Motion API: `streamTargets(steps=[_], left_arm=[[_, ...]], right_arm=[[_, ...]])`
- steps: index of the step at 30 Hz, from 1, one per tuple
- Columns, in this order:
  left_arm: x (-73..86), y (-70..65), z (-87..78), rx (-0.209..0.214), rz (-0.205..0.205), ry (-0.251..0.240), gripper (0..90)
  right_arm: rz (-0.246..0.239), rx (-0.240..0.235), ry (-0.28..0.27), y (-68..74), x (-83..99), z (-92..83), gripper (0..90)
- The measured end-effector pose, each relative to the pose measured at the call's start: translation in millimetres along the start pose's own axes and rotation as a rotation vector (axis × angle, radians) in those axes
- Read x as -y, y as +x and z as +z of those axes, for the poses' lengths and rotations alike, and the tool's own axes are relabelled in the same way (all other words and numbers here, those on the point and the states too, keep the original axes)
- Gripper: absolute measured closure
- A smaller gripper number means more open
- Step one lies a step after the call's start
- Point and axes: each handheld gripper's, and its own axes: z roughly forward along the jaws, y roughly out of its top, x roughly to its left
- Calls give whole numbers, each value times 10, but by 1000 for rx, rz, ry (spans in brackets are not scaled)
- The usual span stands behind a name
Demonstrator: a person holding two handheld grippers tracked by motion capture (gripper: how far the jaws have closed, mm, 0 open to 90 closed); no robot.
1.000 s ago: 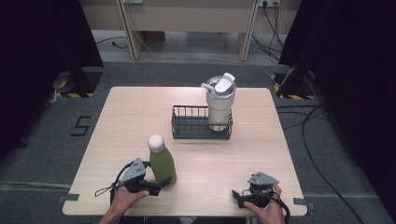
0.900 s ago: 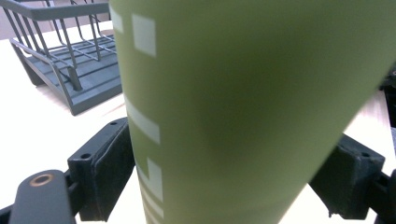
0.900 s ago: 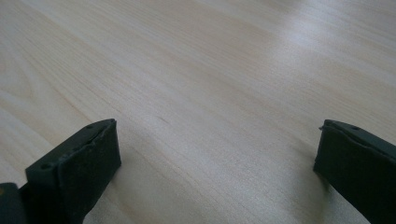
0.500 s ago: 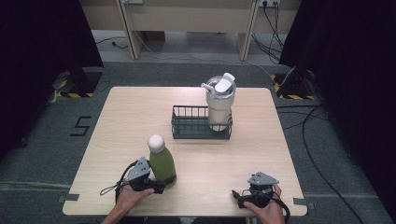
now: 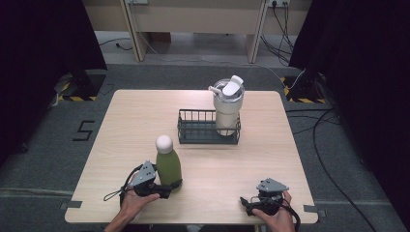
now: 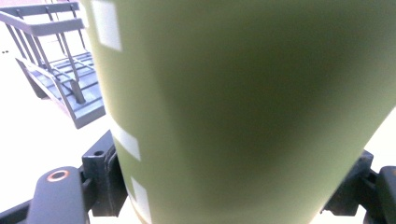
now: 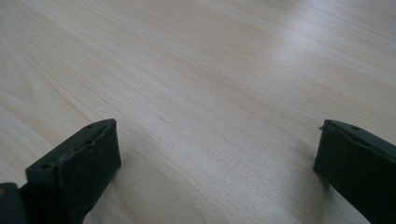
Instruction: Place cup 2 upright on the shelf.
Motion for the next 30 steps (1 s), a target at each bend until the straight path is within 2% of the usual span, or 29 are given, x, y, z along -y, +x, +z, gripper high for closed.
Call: streamTargets(steps=[3, 10, 21, 30], left_arm=[[-49, 27, -12, -6, 9, 1, 200], [-154, 101, -6, -3, -25, -3, 201], [-349, 190, 40, -21, -6, -13, 201], [-469, 264, 94, -20, -4, -21, 201]], right_arm=[[2, 0, 0, 1, 1, -1, 5], [2, 0, 0, 1, 1, 0, 5], [2, 1, -4, 2, 4, 1, 5], [2, 1, -2, 2, 4, -2, 5]])
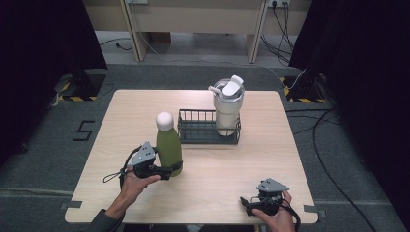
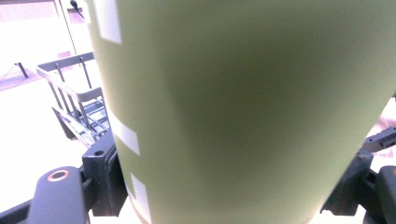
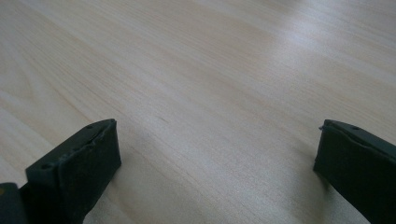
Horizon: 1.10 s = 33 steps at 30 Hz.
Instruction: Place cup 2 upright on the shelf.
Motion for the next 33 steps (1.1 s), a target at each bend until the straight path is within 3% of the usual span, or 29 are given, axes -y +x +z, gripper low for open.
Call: streamTargets(steps=[16, 24, 33], left_arm=[[-251, 153, 75, 2, 3, -26, 202], [-415, 213, 169, -2, 27, -28, 202], [-593, 324, 304, -6, 19, -44, 202]], right_arm=[[1, -1, -1, -1, 1, -1, 5], [2, -1, -1, -1, 1, 0, 5], [-1, -1, 0, -3, 0, -1, 5]])
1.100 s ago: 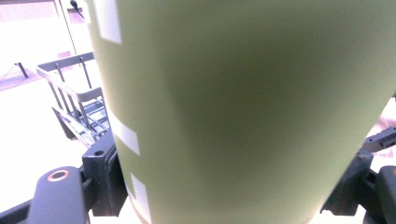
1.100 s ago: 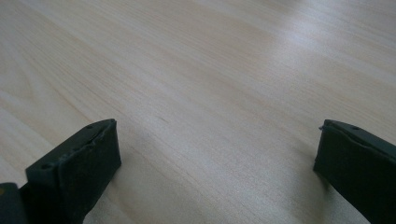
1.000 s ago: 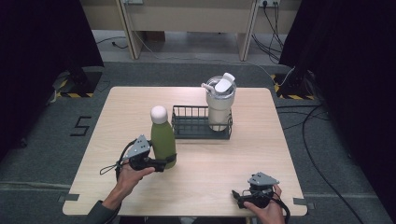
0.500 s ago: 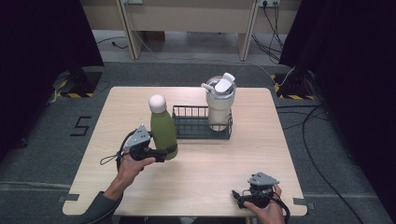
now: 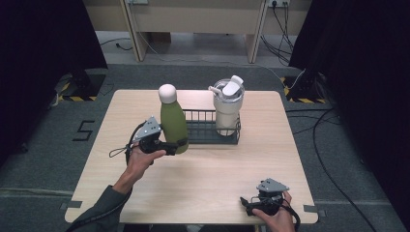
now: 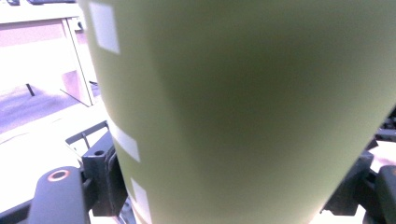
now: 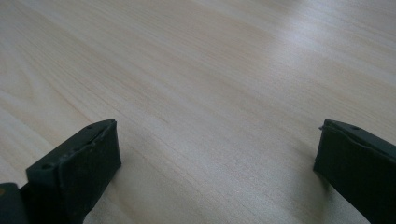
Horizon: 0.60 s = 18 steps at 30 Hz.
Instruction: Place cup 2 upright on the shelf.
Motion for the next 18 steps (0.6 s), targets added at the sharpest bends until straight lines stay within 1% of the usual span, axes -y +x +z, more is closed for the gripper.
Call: streamTargets(steps=[4, 5, 7, 10, 13, 18], left_arm=[[-80, 57, 71, 1, -10, -12, 202], [-97, 65, 85, 1, -7, -14, 202], [-147, 81, 125, -3, -1, -18, 202], [-215, 100, 194, 1, -5, -22, 202], [-254, 111, 247, -1, 3, -17, 202], [-292, 147, 341, -9, -1, -15, 202]], right_arm=[[1, -1, 2, 1, -1, -2, 5], [8, 0, 2, 6, 0, -2, 5], [3, -1, 0, 2, -1, -1, 6], [6, -1, 2, 4, 1, -3, 5], [0, -2, 3, -1, 0, -4, 5], [-2, -1, 1, -3, 1, -4, 5]])
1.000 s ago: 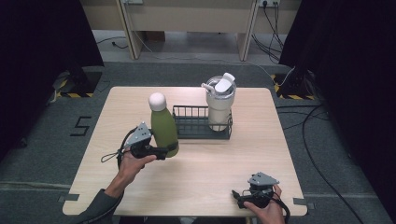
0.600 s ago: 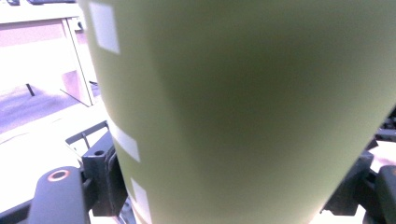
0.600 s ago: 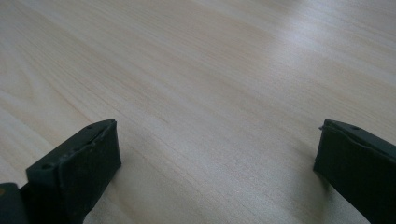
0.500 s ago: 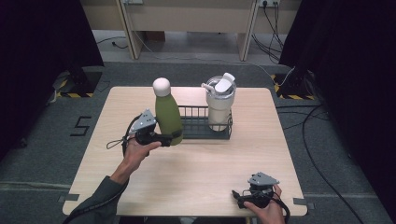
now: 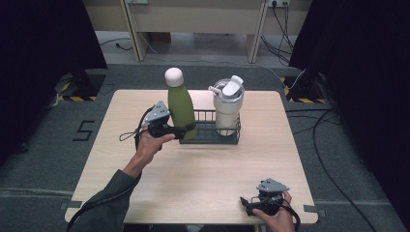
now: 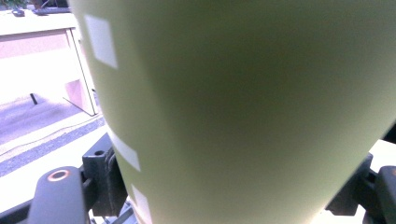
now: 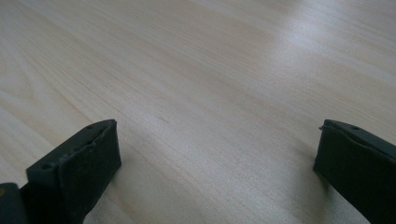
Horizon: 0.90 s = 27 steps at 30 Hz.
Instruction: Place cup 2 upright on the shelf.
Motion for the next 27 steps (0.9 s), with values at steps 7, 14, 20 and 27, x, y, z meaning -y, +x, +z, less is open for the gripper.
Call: streamTargets(steps=[7, 14, 20, 27], left_arm=[[-20, 95, 131, -13, -18, -13, 202], [-45, 162, 241, -14, -24, -12, 202], [-53, 226, 336, -33, -25, 10, 203], [-57, 292, 445, -54, -21, 38, 203]], right_arm=[[5, 0, -1, 2, 1, 0, 5], [1, -1, -3, -2, 1, 1, 5], [0, -1, -3, -2, 1, 1, 6], [1, -1, -3, -1, 2, 1, 5]])
